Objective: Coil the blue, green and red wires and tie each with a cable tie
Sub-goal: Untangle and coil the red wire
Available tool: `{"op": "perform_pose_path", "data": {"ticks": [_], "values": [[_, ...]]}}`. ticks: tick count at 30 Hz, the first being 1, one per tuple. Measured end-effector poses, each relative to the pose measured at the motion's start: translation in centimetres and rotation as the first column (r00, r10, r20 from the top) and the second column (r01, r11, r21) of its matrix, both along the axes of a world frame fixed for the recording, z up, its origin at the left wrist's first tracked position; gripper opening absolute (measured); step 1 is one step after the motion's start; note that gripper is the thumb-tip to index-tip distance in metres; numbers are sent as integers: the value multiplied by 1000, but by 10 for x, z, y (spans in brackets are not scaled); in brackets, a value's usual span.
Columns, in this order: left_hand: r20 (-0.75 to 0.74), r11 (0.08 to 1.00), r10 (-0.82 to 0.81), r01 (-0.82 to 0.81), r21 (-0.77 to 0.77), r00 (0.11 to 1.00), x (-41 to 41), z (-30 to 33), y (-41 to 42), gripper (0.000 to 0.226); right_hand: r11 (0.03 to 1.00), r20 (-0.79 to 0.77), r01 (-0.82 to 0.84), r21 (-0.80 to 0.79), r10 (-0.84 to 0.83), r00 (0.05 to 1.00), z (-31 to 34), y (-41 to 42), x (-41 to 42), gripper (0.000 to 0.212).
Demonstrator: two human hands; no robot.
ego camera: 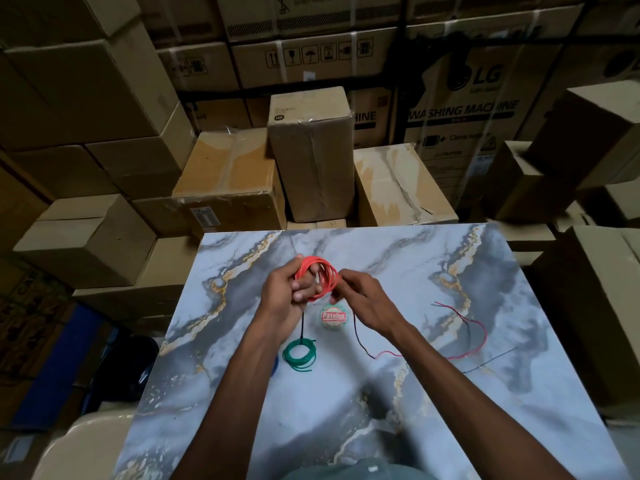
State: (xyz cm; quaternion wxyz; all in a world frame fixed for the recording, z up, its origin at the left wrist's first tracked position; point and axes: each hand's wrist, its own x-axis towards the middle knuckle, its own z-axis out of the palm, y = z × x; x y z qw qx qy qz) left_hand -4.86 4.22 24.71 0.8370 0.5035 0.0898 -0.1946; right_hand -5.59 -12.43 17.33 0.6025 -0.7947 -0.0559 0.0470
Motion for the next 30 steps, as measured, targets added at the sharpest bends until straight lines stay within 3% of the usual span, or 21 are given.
{"op": "perform_pose_path", "data": {"ticks": [3, 6, 8, 10, 13, 16, 19, 22, 25, 30], "values": [[38, 991, 116, -113, -78, 992, 7, -3, 5, 42, 991, -110, 44, 129, -29, 993, -13, -1, -14, 40], [89, 975, 214, -207, -86, 973, 17, -11, 8, 42, 995, -156, 45, 87, -31, 987, -20, 3, -30, 42], [112, 953, 300, -294, -70, 947, 26, -22, 9, 44, 1000, -160, -16, -21, 13, 987, -20, 5, -39, 35], [121, 916, 401, -397, -56, 908, 34, -36, 14, 41, 963, -109, -110, -247, 85, 990, -19, 4, -44, 21], [201, 859, 461, -492, 144, 864, 38, -50, 23, 36, 902, -36, -151, -404, 150, 988, -7, 1, -49, 19], [310, 797, 378, -477, 370, 872, 30, -59, 23, 36, 926, 69, -125, -356, 160, 985, 22, 1, -50, 18], [425, 746, 137, -375, 550, 895, 15, -64, 16, 37, 975, 192, -73, -209, 114, 975, 56, 1, -40, 13], [457, 658, -113, -278, 700, 882, 1, -64, 11, 38, 981, 272, -10, -196, 64, 960, 79, -7, -22, 12], [454, 689, -258, -167, 705, 852, -11, -61, 6, 48, 978, 281, 71, -198, -13, 960, 85, -23, -2, 11], [408, 816, -285, -4, 578, 868, -19, -50, 1, 54, 976, 206, 214, -43, -201, 958, 69, -49, 22, 13]]}}
